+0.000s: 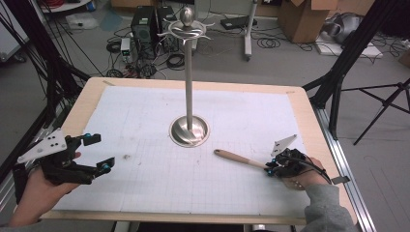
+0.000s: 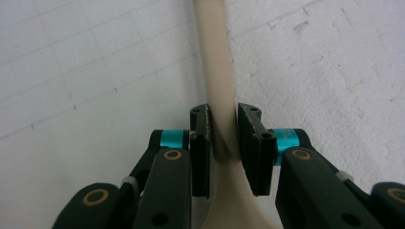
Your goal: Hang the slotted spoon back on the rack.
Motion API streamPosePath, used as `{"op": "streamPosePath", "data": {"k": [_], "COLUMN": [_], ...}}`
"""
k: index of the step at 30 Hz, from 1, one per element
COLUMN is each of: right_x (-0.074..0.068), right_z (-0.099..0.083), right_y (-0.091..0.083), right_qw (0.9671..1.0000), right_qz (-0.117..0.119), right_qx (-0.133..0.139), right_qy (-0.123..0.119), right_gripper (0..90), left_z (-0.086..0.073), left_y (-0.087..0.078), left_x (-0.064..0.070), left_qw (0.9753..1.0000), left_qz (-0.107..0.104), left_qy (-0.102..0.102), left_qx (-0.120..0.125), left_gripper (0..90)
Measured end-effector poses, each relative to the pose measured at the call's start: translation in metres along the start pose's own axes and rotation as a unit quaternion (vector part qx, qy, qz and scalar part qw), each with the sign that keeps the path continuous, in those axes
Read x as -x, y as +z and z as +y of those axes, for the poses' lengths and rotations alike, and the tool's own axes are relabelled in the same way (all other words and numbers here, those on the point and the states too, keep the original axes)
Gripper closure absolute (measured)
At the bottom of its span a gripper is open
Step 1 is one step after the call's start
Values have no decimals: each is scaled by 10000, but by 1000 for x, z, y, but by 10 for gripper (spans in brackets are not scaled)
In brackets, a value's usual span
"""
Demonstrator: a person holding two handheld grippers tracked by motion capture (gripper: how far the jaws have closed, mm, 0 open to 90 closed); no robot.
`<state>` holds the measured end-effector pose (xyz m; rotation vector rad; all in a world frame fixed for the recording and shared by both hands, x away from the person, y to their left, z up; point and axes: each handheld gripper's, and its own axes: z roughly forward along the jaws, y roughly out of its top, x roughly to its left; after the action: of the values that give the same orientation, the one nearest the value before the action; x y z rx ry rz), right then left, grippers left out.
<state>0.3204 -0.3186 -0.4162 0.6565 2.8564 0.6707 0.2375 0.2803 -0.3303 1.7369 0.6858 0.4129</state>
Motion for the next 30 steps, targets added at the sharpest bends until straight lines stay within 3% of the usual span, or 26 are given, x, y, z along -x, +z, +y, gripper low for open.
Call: {"op": "streamPosePath", "data": {"k": [4, 14, 18, 20, 30], "right_x": [1, 0, 1, 2, 4], "right_z": [0, 0, 0, -1, 3], "right_y": [0, -2, -10, -16, -36], "right_qw": [9998, 9997, 9986, 9968, 9905], "right_qz": [55, 81, 102, 161, 264], "right_qx": [5, 82, 384, 678, 1264], "right_qy": [197, 217, 337, 386, 471], "right_gripper": [781, 782, 783, 783, 783], "left_z": [1, 2, 3, 3, 4], "left_y": [-1, -2, -4, -4, -6], "left_x": [0, 0, 0, 0, 0], "left_qw": [10000, 10000, 10000, 10000, 9999], "left_qz": [-6, -9, -16, -28, -7], "left_qy": [-1, 3, 7, 5, 7], "left_qx": [21, 42, 76, 87, 105], "left_gripper": [77, 77, 77, 77, 77]}}
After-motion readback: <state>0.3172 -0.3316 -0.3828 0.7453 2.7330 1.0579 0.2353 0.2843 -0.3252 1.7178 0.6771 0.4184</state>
